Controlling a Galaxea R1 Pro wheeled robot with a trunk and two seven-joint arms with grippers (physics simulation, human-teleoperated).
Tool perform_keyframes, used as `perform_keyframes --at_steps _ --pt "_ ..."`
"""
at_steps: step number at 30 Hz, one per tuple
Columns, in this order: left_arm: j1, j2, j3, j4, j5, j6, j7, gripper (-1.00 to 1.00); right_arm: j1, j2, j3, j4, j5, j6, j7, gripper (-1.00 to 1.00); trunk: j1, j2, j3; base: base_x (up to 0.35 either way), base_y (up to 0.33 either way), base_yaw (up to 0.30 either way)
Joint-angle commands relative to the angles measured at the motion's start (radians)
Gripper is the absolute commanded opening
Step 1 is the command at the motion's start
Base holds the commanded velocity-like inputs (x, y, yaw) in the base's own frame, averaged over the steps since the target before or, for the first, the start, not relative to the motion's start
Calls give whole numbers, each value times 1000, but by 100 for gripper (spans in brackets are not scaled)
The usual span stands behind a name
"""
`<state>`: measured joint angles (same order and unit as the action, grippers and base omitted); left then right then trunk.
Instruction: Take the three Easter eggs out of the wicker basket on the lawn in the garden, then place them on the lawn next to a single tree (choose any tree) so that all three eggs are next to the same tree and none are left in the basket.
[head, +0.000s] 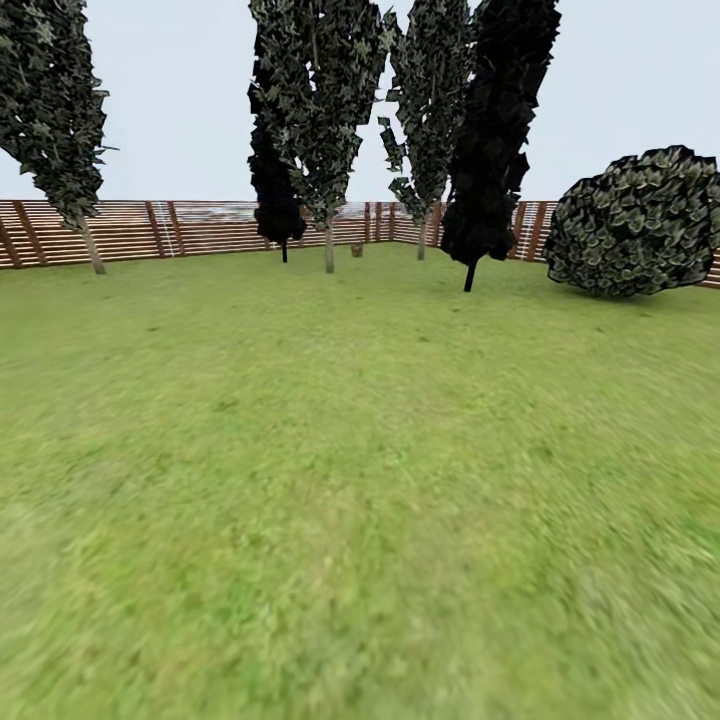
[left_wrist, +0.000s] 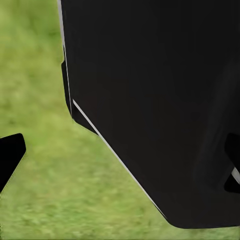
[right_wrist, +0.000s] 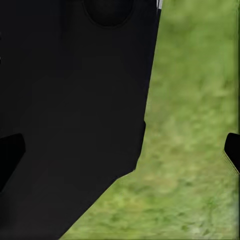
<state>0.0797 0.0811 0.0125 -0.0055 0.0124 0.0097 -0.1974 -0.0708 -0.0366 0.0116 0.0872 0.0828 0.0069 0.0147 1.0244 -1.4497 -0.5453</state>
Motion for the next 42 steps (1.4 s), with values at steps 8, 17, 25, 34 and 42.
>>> perform_keyframes --at_steps 8,17,25,34,42 --pt "0 0 1 0 1 1 -4 100 -1 0 1 2 8 1 2 100 1 0 -1 337 0 0" --pt "0 0 1 -1 1 1 -4 100 -1 0 1 2 9 1 2 100 1 0 -1 337 0 0" --pt "0 0 1 0 1 1 -4 100 -1 0 1 2 9 1 2 100 1 0 -1 337 0 0" --pt "0 0 1 -1 1 1 -4 100 -1 0 1 2 9 1 2 100 1 0 -1 337 0 0" --pt "0 0 1 0 1 1 -4 100 -1 0 1 2 9 2 2 100 1 0 -1 337 0 0"
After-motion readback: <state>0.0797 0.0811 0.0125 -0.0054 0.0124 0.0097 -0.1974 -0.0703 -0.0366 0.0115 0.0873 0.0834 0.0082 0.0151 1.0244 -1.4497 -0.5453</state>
